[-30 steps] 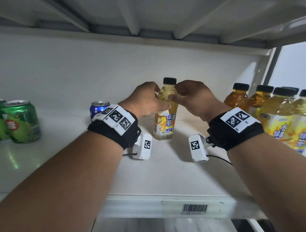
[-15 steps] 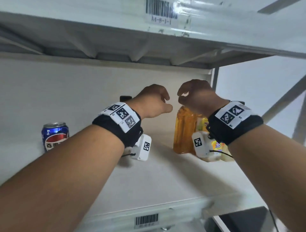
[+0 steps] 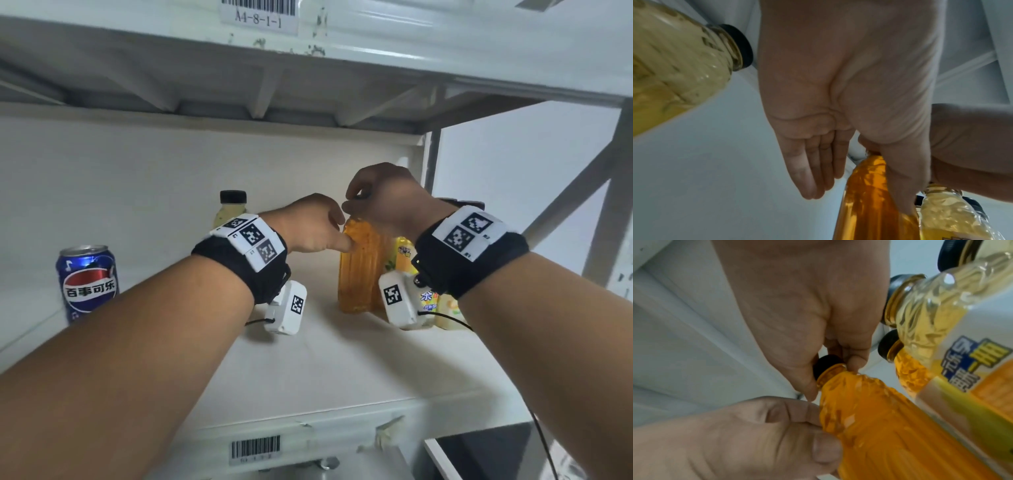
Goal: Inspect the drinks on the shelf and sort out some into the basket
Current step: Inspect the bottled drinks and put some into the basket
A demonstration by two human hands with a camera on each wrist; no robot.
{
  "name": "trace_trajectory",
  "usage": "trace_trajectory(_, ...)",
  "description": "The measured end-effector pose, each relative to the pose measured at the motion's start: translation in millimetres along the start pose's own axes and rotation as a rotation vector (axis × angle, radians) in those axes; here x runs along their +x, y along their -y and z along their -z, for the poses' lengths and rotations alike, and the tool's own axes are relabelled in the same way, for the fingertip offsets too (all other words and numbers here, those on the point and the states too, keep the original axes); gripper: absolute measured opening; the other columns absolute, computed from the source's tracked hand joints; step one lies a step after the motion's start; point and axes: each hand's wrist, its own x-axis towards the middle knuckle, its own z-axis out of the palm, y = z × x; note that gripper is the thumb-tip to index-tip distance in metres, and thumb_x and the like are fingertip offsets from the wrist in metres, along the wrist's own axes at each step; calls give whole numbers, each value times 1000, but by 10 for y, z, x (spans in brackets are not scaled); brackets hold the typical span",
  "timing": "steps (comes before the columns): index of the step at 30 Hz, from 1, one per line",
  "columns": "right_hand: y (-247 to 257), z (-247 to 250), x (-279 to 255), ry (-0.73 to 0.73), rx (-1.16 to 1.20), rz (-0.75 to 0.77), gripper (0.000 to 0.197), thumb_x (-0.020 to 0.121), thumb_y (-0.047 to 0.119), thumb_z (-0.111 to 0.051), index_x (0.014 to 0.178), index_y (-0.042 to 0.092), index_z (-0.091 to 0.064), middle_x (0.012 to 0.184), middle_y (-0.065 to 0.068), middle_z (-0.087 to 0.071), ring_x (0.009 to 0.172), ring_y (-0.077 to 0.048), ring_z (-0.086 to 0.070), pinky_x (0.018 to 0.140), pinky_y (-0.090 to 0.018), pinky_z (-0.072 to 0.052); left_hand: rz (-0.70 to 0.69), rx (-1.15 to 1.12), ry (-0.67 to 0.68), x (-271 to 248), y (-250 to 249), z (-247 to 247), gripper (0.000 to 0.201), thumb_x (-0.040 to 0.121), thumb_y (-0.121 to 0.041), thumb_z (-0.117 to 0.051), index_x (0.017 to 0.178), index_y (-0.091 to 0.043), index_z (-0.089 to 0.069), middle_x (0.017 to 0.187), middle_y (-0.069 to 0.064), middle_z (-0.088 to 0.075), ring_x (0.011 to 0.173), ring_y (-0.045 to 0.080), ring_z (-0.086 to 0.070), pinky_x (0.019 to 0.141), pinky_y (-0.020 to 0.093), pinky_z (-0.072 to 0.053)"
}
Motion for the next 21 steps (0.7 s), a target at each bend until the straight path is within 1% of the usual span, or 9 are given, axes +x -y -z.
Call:
trace_trajectory(3,51,11,-39,-23,63,53,14,92,26,-73,100,17,-78,92,10,-61,89,-9,-56,64,-15,-36,24,-33,31,-104,-12,-8,50,75,-47,-92,109,-15,-75,107,4,-74,102,23,-70,90,40,-57)
trace_trajectory(5,104,5,-65,-38,119,71,15,92,29,-74,99,17,-79,93,8,-66,89,-11,-60,71,-21,-40,48,-76,17,-204,-32,-7,53,68,-49,-89,99,-8,-76,96,13,-75,86,24,-70,83,40,-57)
trace_trajectory(7,149,-11,-86,-43,211,56,15,91,33,-75,97,20,-79,94,8,-69,90,-12,-63,68,-22,-43,87,-152,-37,-319,-39,9,45,67,-40,-87,90,-3,-76,81,11,-74,76,26,-72,78,42,-62)
trace_trajectory(9,184,-45,-100,-65,319,14,18,89,37,-78,98,22,-77,95,8,-70,89,-12,-66,66,-19,-46,123,-183,-118,-434,-36,46,38,67,-34,-87,87,-4,-76,73,6,-69,71,23,-71,77,49,-66)
trace_trajectory(12,233,-111,-147,-68,446,-61,38,83,50,-82,105,21,-74,103,3,-71,94,-16,-68,76,-29,-55,159,-173,-200,-602,-29,55,40,64,-38,-87,89,-9,-75,79,4,-75,77,24,-75,79,55,-67)
trace_trajectory(14,286,-156,-192,-1,435,-88,57,78,64,-82,110,18,-70,105,-1,-69,95,-20,-66,76,-34,-56,182,-202,-221,-697,-1,64,38,69,-36,-91,94,-11,-77,91,8,-81,87,27,-80,82,54,-67)
trace_trajectory(16,341,-174,-253,116,437,-114,69,72,71,-82,106,12,-69,100,-9,-71,91,-28,-69,75,-43,-60,205,-249,-234,-774,33,80,31,74,-29,-95,92,-10,-78,93,11,-82,89,28,-82,82,53,-68)
trace_trajectory(18,360,-187,-296,240,484,-117,66,73,68,-84,98,7,-72,97,-16,-75,92,-33,-73,78,-50,-64,229,-290,-226,-835,36,103,33,75,-23,-100,86,-7,-74,95,17,-82,90,29,-82,81,51,-69)
trace_trajectory(21,361,-216,-317,330,649,-132,46,80,44,-88,101,5,-74,102,-17,-77,94,-32,-77,85,-50,-65,265,-293,-190,-901,32,116,46,71,-20,-103,96,-6,-68,100,15,-80,93,28,-82,84,48,-69)
